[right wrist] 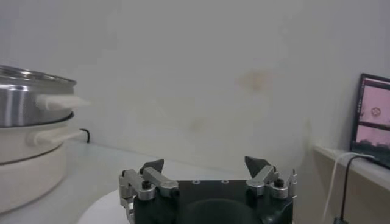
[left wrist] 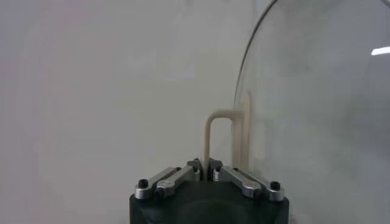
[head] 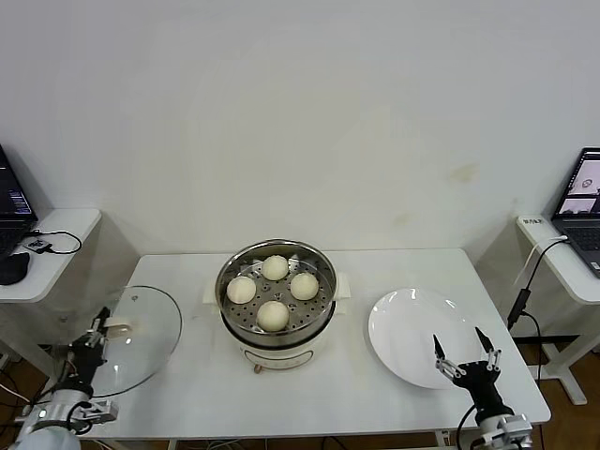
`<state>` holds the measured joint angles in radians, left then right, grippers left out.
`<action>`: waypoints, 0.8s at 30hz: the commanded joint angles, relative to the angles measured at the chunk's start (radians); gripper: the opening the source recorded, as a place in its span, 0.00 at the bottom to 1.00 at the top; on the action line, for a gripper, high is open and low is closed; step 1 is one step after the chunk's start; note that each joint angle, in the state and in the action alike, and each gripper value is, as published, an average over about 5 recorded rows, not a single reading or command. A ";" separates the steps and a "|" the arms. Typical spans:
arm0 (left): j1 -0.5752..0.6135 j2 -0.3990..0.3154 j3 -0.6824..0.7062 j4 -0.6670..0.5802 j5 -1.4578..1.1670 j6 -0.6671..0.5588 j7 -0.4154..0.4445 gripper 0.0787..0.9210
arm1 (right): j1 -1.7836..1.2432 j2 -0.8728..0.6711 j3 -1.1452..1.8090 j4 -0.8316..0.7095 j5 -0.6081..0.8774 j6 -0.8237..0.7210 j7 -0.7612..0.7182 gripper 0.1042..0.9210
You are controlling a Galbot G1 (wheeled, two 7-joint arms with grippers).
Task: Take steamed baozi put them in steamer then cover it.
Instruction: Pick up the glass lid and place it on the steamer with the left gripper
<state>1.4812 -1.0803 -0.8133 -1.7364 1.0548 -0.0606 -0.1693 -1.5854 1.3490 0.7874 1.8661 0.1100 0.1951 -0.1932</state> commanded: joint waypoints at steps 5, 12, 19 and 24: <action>0.079 0.134 0.085 -0.435 -0.122 0.242 0.249 0.08 | -0.003 0.009 -0.011 0.003 -0.046 0.005 0.010 0.88; -0.060 0.201 0.255 -0.470 -0.164 0.339 0.268 0.08 | -0.020 0.044 -0.025 -0.004 -0.146 0.024 0.035 0.88; -0.229 0.163 0.431 -0.424 -0.076 0.421 0.310 0.08 | -0.035 0.103 -0.046 -0.031 -0.233 0.023 0.096 0.88; -0.339 0.077 0.533 -0.384 0.029 0.475 0.386 0.08 | -0.031 0.141 -0.061 -0.048 -0.282 0.024 0.147 0.88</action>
<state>1.3533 -0.9405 -0.5190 -2.1124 0.9672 0.2818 0.0980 -1.6145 1.4298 0.7451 1.8356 -0.0663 0.2158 -0.1155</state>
